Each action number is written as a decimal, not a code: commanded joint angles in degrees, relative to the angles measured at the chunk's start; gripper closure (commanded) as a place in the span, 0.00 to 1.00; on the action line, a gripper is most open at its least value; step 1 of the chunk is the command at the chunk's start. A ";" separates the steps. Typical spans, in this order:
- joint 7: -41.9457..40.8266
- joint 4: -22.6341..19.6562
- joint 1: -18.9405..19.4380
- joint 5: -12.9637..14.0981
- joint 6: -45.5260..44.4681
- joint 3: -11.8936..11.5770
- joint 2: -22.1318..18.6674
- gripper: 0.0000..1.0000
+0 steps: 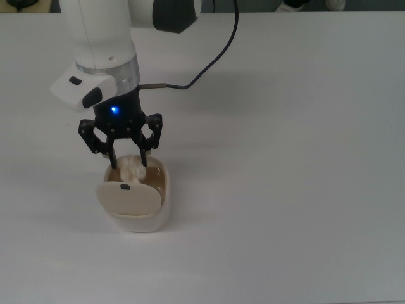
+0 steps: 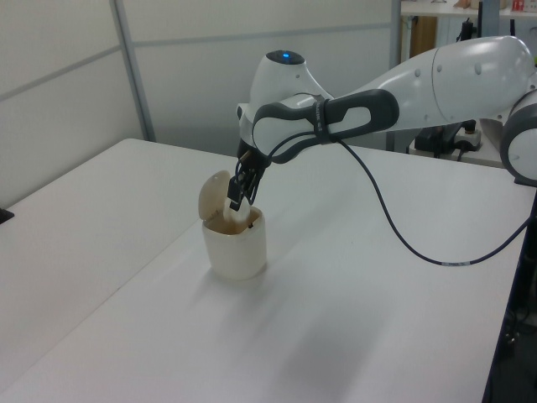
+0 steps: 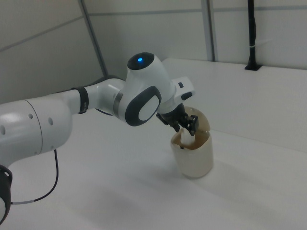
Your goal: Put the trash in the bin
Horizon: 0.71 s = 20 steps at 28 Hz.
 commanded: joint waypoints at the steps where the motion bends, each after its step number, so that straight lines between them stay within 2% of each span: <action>1: 2.36 0.94 0.49 0.55 1.78 0.15 1.45 0.00; 7: 2.97 0.85 0.49 0.38 0.64 -0.02 -0.39 0.00; 12: 4.55 0.85 0.31 -0.15 -8.67 -0.38 -5.13 0.00; 18: 10.86 1.03 0.22 -5.67 -23.67 -1.34 -11.89 0.00; 20: 13.16 1.03 0.22 -6.39 -27.56 -1.34 -13.48 0.00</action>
